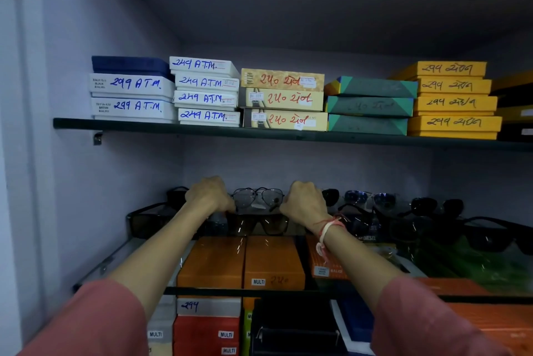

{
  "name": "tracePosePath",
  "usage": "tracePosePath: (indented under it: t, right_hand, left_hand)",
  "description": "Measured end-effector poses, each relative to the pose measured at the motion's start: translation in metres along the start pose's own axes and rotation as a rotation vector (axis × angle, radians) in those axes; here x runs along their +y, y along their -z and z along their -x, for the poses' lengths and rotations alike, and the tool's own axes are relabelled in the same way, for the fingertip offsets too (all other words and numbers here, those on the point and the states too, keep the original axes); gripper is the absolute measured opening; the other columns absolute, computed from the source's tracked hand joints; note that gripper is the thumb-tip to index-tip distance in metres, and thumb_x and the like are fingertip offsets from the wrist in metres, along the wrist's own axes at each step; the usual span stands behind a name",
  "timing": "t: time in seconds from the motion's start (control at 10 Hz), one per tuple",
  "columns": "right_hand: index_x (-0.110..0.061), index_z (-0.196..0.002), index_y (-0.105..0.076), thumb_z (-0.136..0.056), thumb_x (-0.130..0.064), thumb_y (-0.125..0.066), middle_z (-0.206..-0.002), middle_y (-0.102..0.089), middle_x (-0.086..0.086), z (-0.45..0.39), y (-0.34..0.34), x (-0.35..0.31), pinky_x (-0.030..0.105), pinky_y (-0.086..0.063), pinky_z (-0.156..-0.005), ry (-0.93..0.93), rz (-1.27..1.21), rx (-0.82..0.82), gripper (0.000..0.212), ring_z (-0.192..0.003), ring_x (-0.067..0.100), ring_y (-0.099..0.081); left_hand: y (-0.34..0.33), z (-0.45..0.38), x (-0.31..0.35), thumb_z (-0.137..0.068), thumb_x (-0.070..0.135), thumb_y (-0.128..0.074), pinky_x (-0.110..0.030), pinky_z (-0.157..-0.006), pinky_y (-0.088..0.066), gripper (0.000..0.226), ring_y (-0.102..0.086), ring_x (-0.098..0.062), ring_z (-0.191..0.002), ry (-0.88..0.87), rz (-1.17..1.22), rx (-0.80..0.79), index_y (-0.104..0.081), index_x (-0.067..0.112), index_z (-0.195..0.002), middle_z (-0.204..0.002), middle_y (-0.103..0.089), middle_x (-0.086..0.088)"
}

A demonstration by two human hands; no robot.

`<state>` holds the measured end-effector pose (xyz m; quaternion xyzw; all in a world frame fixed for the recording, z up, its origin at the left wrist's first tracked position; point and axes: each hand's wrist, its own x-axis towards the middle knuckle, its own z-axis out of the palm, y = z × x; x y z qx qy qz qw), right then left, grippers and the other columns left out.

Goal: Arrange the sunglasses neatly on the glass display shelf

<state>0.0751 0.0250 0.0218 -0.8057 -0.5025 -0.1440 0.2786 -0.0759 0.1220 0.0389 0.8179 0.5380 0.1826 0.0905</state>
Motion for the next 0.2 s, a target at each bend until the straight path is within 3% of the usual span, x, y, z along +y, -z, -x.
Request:
tracePosePath:
  t: [0.1, 0.2]
  right_hand:
    - [-0.005, -0.08, -0.06, -0.085, -0.014, -0.063, -0.076, -0.059, 0.01, -0.0005, 0.0006, -0.001, 0.032, -0.055, -0.067, 0.005, 0.029, -0.047, 0.011, -0.075, 0.028, -0.064]
    - [-0.005, -0.074, -0.065, -0.088, -0.021, -0.063, -0.071, -0.061, 0.009, -0.0012, 0.0052, 0.0022, 0.029, -0.052, -0.062, 0.01, -0.022, -0.031, 0.021, -0.07, 0.026, -0.063]
  left_hand:
    - [-0.0025, -0.0019, 0.0002, -0.077, 0.04, -0.075, -0.031, -0.068, -0.048, 0.05, -0.063, -0.025, -0.094, 0.004, -0.018, 0.005, -0.059, 0.007, -0.111, -0.093, -0.057, -0.005]
    - [-0.0033, 0.0014, 0.0012, -0.08, 0.054, -0.065, -0.032, -0.066, -0.048, 0.049, -0.065, -0.028, -0.093, -0.024, -0.019, 0.143, -0.063, 0.008, -0.095, -0.099, -0.066, -0.01]
